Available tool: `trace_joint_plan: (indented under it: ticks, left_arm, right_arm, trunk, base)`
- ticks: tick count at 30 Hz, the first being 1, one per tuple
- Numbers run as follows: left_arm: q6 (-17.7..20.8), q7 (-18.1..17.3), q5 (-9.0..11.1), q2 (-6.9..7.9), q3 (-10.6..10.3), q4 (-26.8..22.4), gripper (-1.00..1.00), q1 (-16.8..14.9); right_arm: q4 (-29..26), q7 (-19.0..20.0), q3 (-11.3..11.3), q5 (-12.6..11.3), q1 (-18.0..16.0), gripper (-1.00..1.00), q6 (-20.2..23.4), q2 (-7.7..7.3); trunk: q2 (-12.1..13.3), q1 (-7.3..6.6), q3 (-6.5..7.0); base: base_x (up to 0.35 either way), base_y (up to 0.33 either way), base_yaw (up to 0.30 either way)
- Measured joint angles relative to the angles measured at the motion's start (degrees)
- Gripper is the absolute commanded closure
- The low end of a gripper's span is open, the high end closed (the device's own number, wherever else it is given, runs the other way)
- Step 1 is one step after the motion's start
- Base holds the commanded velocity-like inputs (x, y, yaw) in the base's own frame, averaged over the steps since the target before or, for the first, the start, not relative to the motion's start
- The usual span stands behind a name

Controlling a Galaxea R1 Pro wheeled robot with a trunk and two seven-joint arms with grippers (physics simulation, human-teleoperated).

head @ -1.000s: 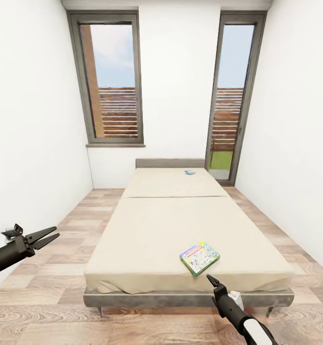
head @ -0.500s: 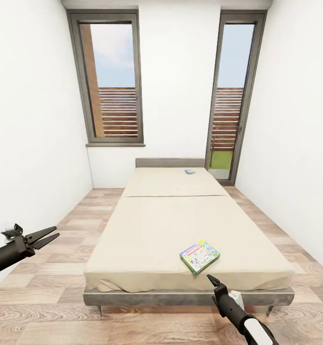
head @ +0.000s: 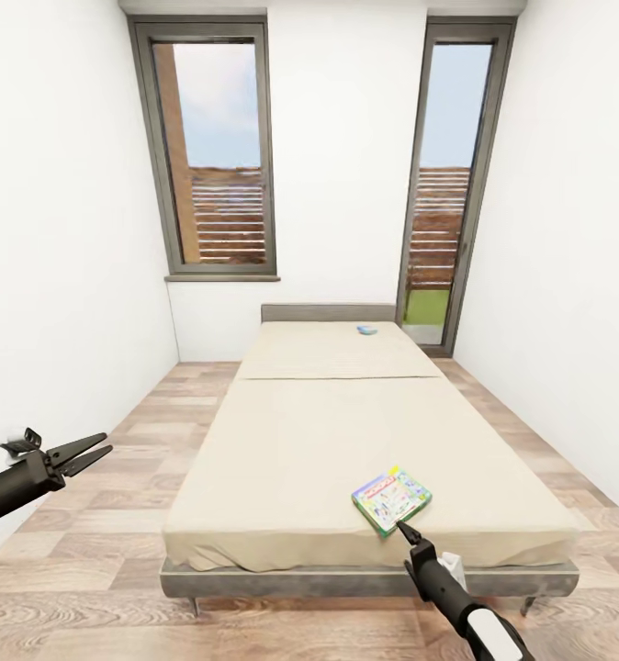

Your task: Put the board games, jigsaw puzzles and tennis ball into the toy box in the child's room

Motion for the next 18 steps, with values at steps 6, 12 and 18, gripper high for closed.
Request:
trace_joint_plan:
  ticks: [6,12,18]
  left_arm:
    - [-0.01,0.0,0.0,-0.01,0.03,-0.02,-1.0,0.0]
    - [-0.04,0.0,0.0,0.01,0.03,-0.02,-1.0,0.0]
    - [-0.04,0.0,0.0,0.01,0.03,-0.01,-1.0,0.0]
  right_arm:
    - [0.0,1.74,-0.01,0.02,0.02,-1.0,0.03,-0.14]
    - [0.0,1.98,-0.06,0.02,0.05,-1.0,-0.01,-0.17]
    - [-0.01,1.93,-0.12,0.03,0.02,-1.0,-0.09,-0.22]
  trunk:
    - [0.0,-0.01,0.0]
    - [0.0,0.0,0.0]
    - [0.0,0.0,0.0]
  base:
    - [0.128,0.062,0.0]
    - [0.023,0.011,0.0]
    - [0.027,-0.008,0.0]
